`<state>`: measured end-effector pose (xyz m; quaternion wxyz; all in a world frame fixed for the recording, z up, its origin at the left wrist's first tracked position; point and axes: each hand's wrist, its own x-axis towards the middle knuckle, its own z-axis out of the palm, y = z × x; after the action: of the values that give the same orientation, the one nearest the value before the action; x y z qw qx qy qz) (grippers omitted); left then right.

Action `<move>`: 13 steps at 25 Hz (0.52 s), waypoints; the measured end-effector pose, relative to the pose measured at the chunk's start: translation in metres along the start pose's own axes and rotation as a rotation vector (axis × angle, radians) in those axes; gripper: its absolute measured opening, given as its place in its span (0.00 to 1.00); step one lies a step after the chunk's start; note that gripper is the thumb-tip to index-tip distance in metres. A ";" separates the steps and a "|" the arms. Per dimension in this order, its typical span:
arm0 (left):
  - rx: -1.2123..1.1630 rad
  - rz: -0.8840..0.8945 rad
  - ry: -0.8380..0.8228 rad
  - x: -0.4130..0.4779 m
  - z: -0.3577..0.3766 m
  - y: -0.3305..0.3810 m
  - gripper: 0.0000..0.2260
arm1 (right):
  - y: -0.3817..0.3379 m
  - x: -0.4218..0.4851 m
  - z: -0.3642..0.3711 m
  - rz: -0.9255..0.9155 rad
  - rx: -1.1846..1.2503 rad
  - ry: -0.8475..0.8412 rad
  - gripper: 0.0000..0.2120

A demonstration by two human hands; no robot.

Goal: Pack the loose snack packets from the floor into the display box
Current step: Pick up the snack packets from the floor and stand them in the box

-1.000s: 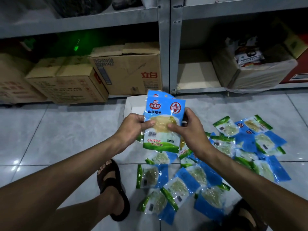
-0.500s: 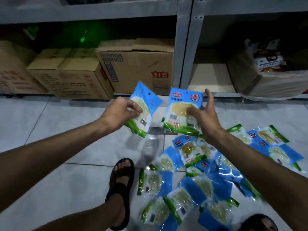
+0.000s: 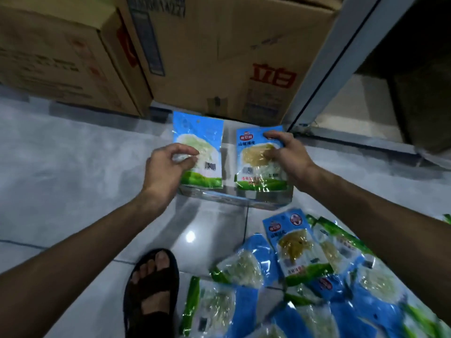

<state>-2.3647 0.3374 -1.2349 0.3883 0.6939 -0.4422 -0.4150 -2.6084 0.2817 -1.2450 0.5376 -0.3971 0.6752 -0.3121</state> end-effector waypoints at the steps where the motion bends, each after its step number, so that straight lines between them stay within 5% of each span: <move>1: -0.015 -0.023 0.001 0.001 0.005 -0.011 0.07 | 0.010 0.008 0.009 0.038 -0.043 0.002 0.22; 7: 0.077 -0.031 -0.041 0.004 0.010 -0.027 0.06 | 0.042 0.022 0.025 0.107 -0.243 0.105 0.22; 11: 0.070 -0.036 -0.022 0.003 0.013 -0.030 0.06 | 0.055 0.016 0.037 -0.029 -1.070 0.152 0.22; 13: 0.083 -0.021 -0.022 0.002 0.014 -0.030 0.06 | 0.052 0.008 0.047 -0.255 -1.448 0.169 0.26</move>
<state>-2.3678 0.3423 -1.2677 0.3500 0.7095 -0.4558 -0.4079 -2.5743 0.3002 -1.3032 0.0469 -0.7023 0.6998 0.1219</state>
